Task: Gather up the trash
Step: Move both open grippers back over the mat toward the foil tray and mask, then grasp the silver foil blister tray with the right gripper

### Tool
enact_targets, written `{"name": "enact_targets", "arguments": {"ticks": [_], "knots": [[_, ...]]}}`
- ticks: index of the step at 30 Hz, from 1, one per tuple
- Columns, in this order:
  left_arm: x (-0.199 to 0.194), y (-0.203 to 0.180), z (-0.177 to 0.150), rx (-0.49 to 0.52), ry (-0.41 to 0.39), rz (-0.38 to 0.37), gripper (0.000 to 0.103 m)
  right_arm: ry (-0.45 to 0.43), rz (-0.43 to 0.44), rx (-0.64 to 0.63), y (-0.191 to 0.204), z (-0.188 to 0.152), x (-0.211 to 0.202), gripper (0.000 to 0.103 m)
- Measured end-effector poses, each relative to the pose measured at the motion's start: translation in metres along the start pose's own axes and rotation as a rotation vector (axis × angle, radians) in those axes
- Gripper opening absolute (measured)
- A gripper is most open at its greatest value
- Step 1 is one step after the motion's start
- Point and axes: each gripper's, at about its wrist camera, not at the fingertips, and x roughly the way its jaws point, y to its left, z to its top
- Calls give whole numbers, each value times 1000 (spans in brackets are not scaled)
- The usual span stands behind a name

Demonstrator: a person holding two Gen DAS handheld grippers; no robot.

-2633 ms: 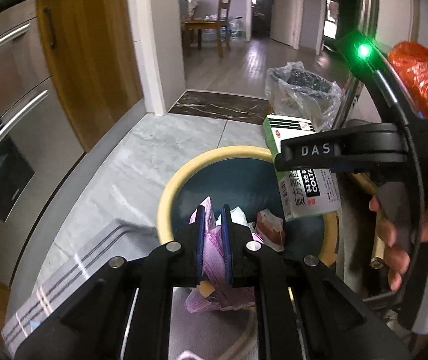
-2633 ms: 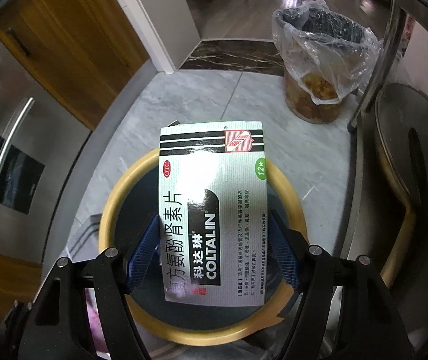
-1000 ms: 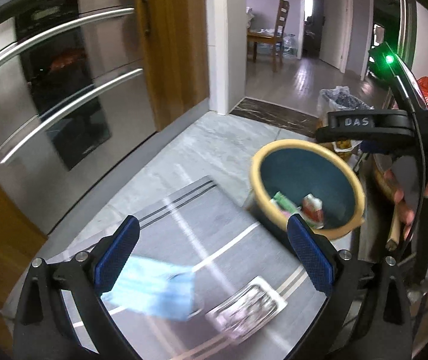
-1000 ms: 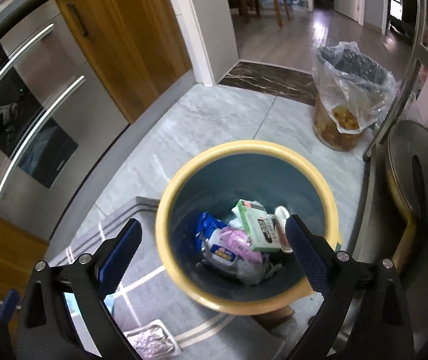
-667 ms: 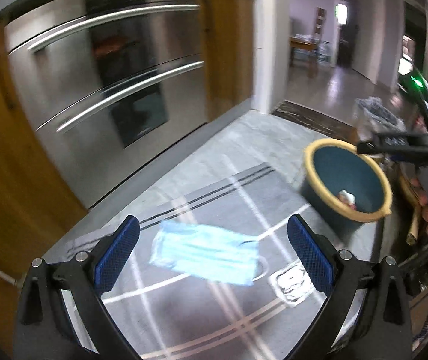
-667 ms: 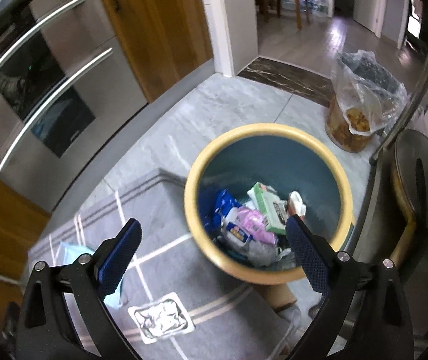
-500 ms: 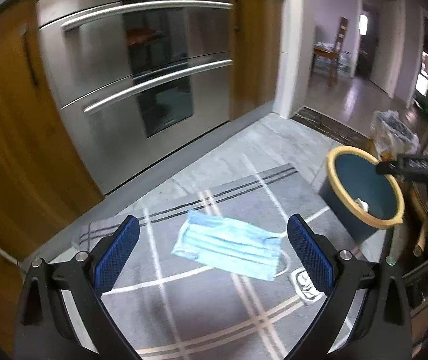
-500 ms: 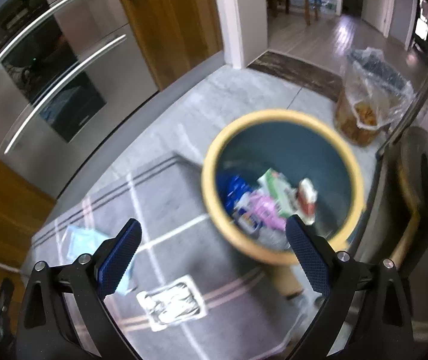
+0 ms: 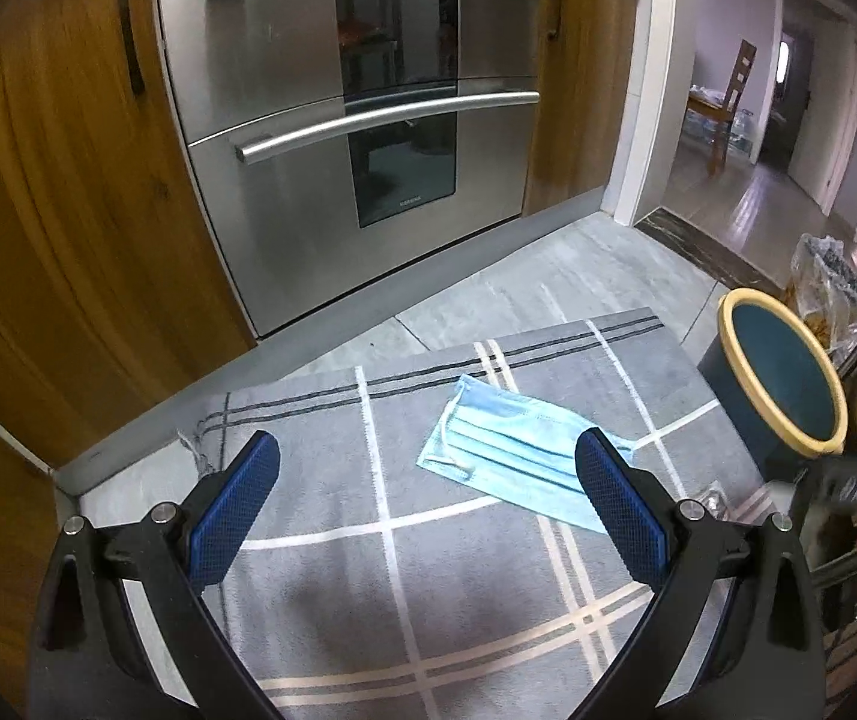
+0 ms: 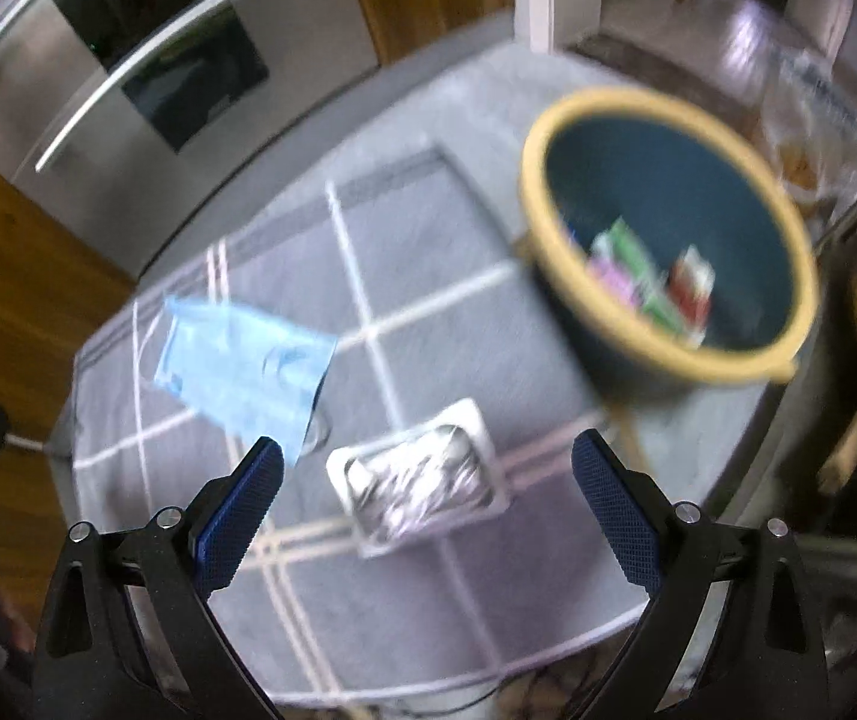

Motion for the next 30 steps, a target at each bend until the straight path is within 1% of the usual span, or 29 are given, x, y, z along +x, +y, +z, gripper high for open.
{"name": "enact_targets", "arguments": {"ticks": [2,4,7,10,14,17,20,22,24,27,30], "knots": [[-2,-3,1,6,-7,-15,97,47,14,27,1,-9,12,96],[-3,-9,1,37,-18,-20,97,85,6,47,1,-16,24,96],[-6,-18,1,100,-40,-11,97,107,-4,78,-1,-20,34,96],[-8,-24,0,130,-51,-14,97,129,-5,157,-8,-21,45,96],[-8,-25,-1,126,-45,-34,97,136,-11,221,-8,-16,58,96],[-10,-24,-2,129,-44,-49,97,121,-43,271,-5,-14,63,96],[-11,-21,-4,125,-42,-56,97,134,-73,347,-3,-18,71,96],[-11,-17,-4,108,-34,-63,97,125,-98,408,-5,-19,74,96],[-10,-11,-4,80,-20,-71,97,125,-105,474,-10,-20,77,96],[-8,-3,-4,36,-4,-88,97,146,-125,561,-16,-21,86,96],[-5,1,-6,20,3,-85,97,139,-156,592,-17,-19,91,98]]}}
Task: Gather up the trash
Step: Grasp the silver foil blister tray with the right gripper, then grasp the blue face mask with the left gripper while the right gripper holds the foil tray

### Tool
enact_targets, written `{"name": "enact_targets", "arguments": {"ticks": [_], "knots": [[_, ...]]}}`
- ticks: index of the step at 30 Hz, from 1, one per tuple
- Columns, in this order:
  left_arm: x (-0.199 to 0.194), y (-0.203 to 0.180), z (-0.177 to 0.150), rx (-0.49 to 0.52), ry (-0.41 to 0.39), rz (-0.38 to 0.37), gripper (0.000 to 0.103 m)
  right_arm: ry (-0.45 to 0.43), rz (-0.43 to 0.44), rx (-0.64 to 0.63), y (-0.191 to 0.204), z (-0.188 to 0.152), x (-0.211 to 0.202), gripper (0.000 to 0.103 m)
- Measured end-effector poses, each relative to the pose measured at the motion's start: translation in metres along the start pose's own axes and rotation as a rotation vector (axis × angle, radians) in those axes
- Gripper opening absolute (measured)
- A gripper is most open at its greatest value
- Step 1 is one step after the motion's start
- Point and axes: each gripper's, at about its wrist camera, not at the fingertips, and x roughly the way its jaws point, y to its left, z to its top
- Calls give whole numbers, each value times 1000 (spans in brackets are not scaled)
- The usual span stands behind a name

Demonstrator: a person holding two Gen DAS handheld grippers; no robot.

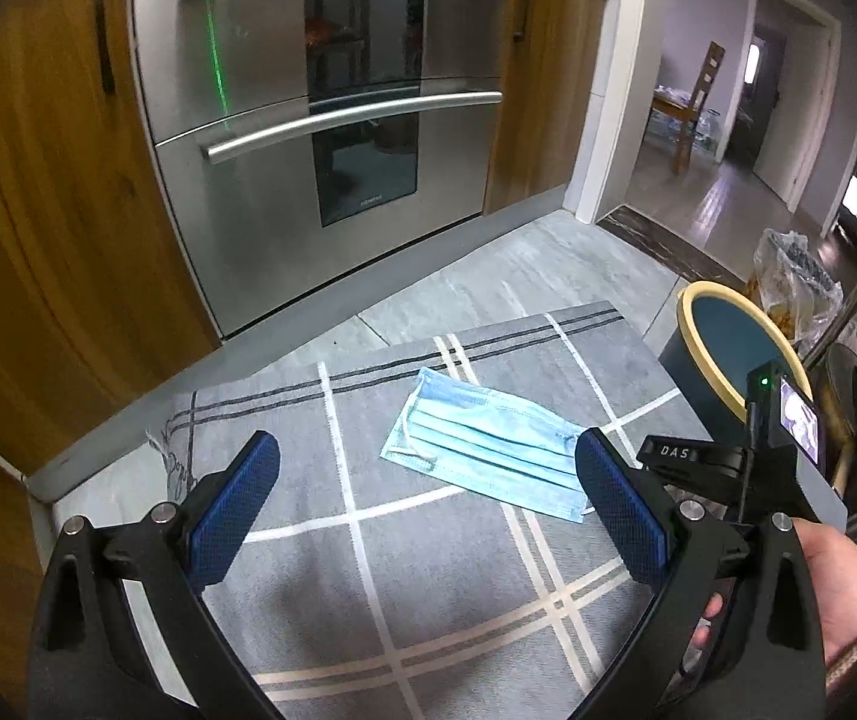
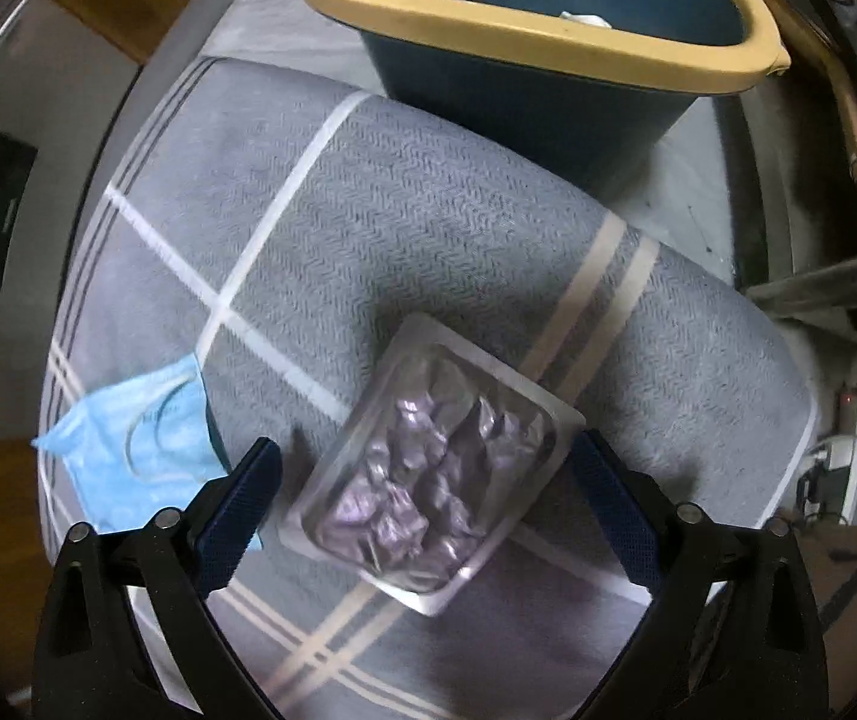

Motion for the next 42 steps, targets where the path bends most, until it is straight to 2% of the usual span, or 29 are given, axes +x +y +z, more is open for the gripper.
{"name": "enact_targets", "arguments": {"ticks": [3,7,12,14,16,18,26,33,39,42], "knots": [[3,1,-1,-3,10,9,97,-16,-38,-35,7,3,4,99],[6,-4,-1,12,15,11,97,-26,-107,-159,22,0,7,99],[11,-13,0,40,19,8,97,-21,-122,-237,27,-2,4,94],[13,-17,-1,53,24,10,97,-25,-123,-265,29,-5,1,90],[14,-20,-2,65,25,11,97,-43,-121,-290,28,-5,-3,77],[16,-21,-2,71,27,13,97,-60,-114,-337,30,-6,-6,69],[24,-21,-1,65,46,23,97,-86,-76,-434,39,1,-19,69],[36,-23,-4,69,77,28,97,-111,-31,-397,29,19,-37,69],[58,-31,-9,76,128,16,97,-142,34,-488,45,23,-85,69],[70,-41,-11,91,148,-2,97,-201,33,-578,46,30,-112,69]]}}
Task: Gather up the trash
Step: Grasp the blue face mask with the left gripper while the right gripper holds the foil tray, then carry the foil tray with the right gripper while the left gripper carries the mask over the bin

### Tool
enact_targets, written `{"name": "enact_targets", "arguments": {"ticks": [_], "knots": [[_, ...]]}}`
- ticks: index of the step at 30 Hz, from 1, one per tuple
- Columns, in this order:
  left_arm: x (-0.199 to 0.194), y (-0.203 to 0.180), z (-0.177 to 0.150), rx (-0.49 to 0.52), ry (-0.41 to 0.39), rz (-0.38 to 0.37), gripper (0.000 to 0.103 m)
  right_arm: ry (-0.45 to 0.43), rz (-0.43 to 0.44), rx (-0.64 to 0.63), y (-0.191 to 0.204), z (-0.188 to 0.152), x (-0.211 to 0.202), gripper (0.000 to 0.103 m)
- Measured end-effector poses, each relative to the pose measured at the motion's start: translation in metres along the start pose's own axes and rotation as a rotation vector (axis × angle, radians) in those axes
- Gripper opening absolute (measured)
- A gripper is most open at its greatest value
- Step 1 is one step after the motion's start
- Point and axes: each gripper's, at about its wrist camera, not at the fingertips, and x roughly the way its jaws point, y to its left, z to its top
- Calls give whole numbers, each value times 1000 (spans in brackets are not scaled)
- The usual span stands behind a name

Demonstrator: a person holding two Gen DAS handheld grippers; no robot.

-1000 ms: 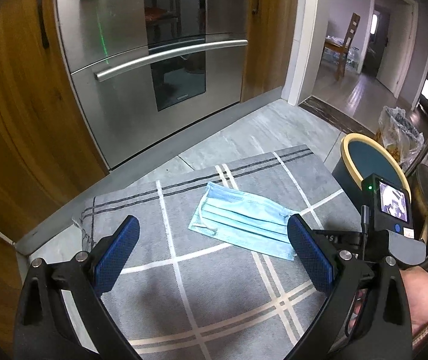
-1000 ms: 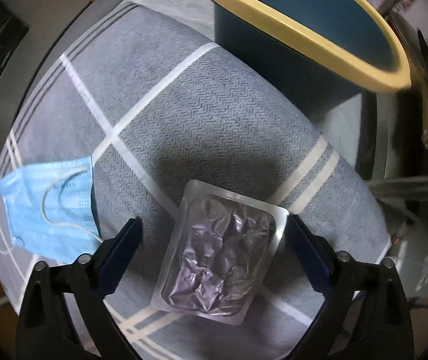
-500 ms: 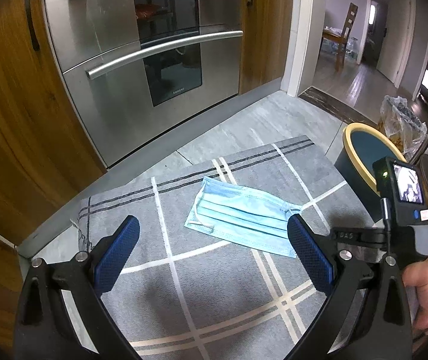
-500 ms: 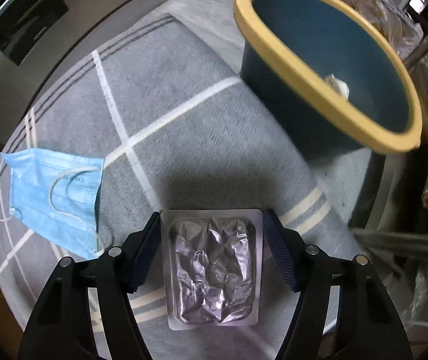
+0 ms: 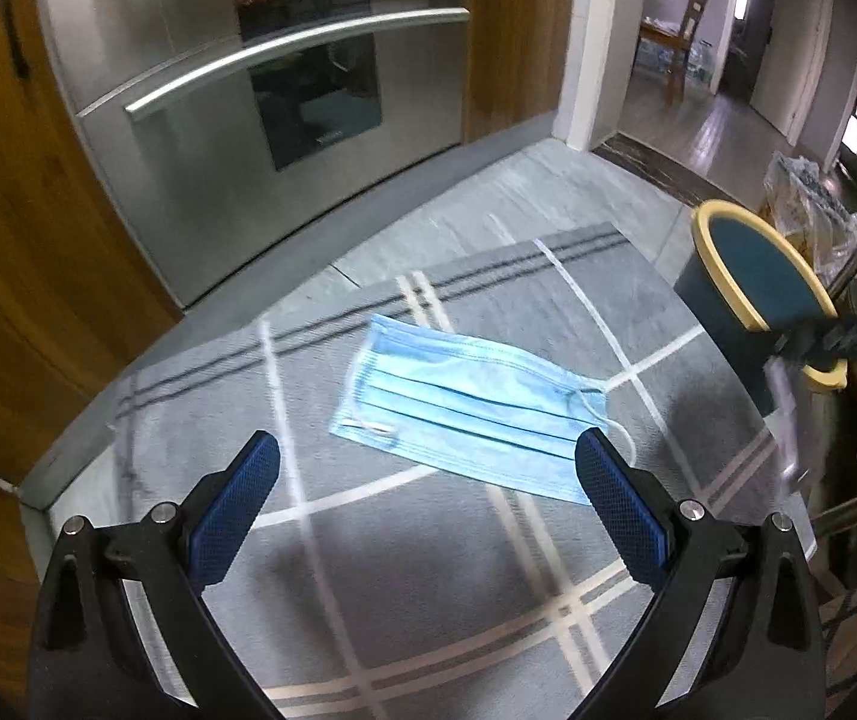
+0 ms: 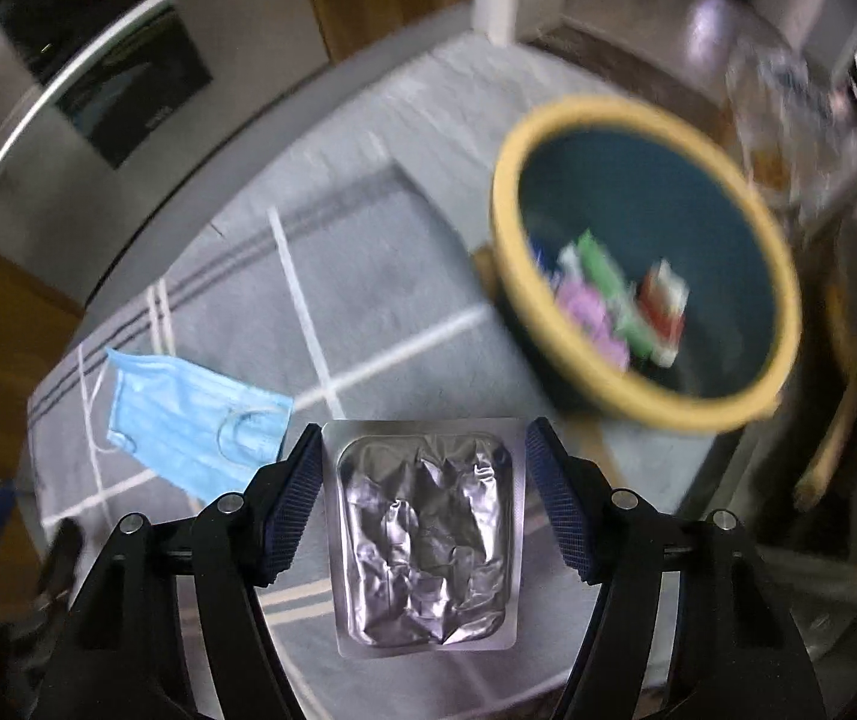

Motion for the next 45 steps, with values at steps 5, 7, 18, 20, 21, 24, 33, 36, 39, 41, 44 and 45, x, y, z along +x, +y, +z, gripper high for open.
{"name": "enact_targets", "arguments": {"ticks": [5,7,18,20,21,24,33,36,39,41,44,45], "knots": [[28,-30,-7,27,73,-68,97,-37,5,-58,-18,2,-11,69],[35,-42,-7,36,78,-85,97,-23,24,-38,-27,1,-3,69],[67,-81,1,62,95,-106,68,-12,79,19,-54,16,10,69],[77,-81,0,36,115,-114,61,-12,89,24,-57,18,11,69],[83,-82,0,33,124,-116,57,-15,89,22,-58,18,10,69],[94,-86,-3,46,144,-115,48,-21,94,15,-58,18,9,69],[91,-85,-1,68,115,-92,1,-35,89,-1,-56,20,8,69],[79,-85,4,79,69,-90,1,-43,85,-1,-56,20,6,69],[65,-87,10,99,24,-104,1,-50,84,2,-57,21,5,69],[54,-88,15,109,-8,-112,1,-53,83,6,-59,22,4,69],[37,-88,23,119,-52,-136,1,-60,84,21,-63,23,3,69],[30,-89,25,126,-71,-144,1,-62,83,27,-65,24,2,69]]}}
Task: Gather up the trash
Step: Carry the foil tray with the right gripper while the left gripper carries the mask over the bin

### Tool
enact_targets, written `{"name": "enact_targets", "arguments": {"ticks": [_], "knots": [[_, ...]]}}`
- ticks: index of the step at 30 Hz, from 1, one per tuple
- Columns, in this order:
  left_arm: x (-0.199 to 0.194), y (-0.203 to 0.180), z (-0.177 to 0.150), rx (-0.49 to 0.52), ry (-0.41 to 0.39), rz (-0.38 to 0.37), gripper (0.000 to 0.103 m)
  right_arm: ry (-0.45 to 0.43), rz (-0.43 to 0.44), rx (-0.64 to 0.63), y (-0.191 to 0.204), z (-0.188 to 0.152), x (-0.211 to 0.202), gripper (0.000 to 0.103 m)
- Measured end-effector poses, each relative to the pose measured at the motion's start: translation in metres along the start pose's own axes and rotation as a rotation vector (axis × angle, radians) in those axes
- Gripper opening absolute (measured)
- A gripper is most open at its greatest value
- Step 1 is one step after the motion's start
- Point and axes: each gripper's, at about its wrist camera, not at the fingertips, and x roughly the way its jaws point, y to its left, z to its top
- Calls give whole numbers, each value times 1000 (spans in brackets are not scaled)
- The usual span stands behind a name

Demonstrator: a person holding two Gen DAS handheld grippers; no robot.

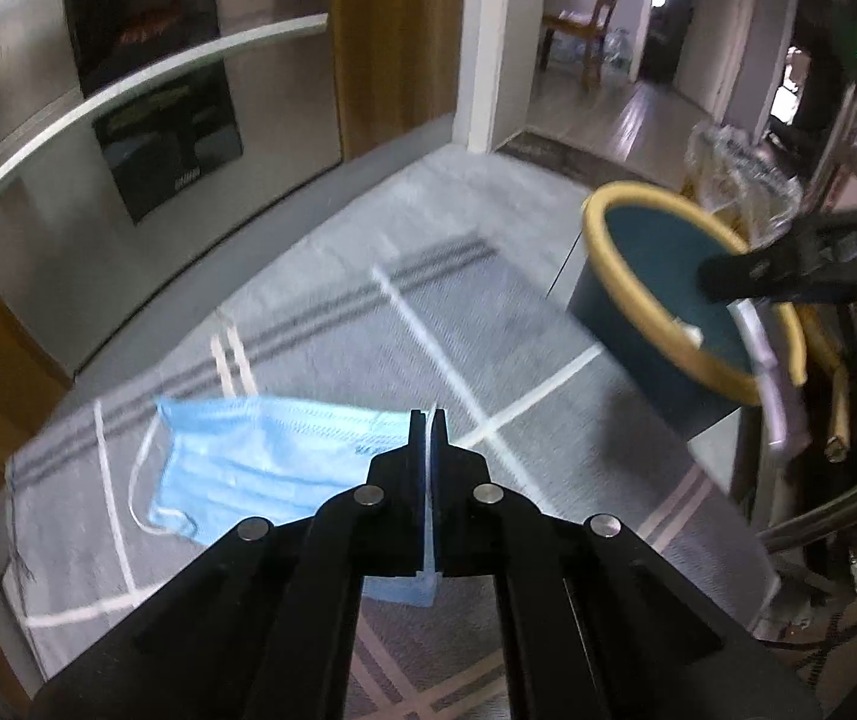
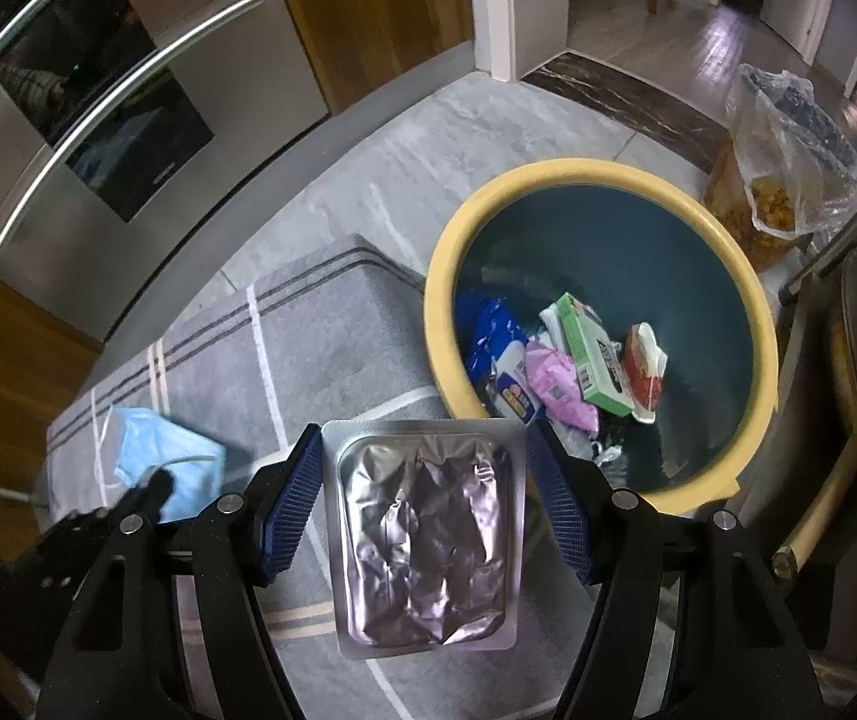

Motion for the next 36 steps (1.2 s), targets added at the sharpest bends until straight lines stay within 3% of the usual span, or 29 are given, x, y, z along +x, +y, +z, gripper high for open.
{"name": "enact_targets", "arguments": {"ticks": [7,16,23,28,36], "knots": [[-52,-10,24,53,-143,-54,1,-23,6,42,-12,6,-5,69],[-95,-25,49,97,-260,-88,1,-74,46,82,-25,16,-21,69],[-112,-38,60,105,-298,-151,1,-147,82,129,-46,31,-40,69],[-122,-58,72,137,-323,-190,1,-194,34,158,-68,43,-45,69],[-147,-94,110,171,-401,-271,1,-184,-8,267,-113,49,-35,69]]}}
